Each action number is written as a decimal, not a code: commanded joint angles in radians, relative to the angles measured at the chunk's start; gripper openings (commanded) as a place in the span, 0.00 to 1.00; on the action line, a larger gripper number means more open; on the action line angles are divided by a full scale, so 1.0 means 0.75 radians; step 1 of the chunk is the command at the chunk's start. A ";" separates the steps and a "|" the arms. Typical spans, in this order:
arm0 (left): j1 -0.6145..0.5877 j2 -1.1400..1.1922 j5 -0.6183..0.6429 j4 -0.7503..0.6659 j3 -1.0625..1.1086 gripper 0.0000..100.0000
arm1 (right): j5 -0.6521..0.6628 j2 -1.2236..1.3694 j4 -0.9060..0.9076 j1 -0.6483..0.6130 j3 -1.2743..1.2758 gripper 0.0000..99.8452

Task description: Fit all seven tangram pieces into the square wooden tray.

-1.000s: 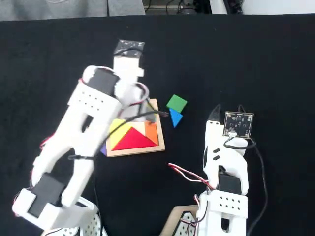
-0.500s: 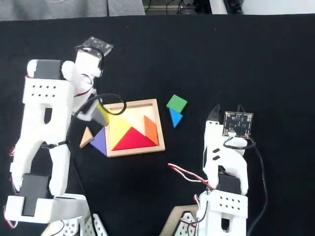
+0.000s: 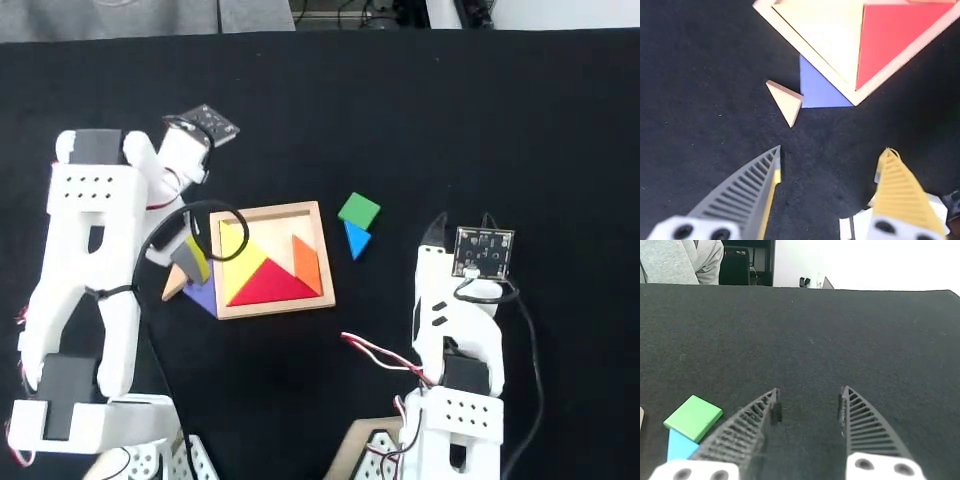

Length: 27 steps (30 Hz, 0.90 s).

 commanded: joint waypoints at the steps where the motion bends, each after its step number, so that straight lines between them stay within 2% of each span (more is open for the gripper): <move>1: -0.021 -0.045 -0.053 -0.127 0.116 0.30 | -0.004 -0.005 -0.037 -0.018 -0.030 0.20; 10: -0.165 -0.039 -0.039 -0.362 0.363 0.30 | -0.004 -0.005 -0.037 -0.020 -0.030 0.20; 19: -0.167 -0.037 0.282 -0.610 0.543 0.30 | -0.002 -0.005 -0.037 -0.061 -0.026 0.20; 27: -0.173 -0.035 0.360 -0.730 0.650 0.30 | -0.002 -0.005 -0.037 -0.061 -0.026 0.20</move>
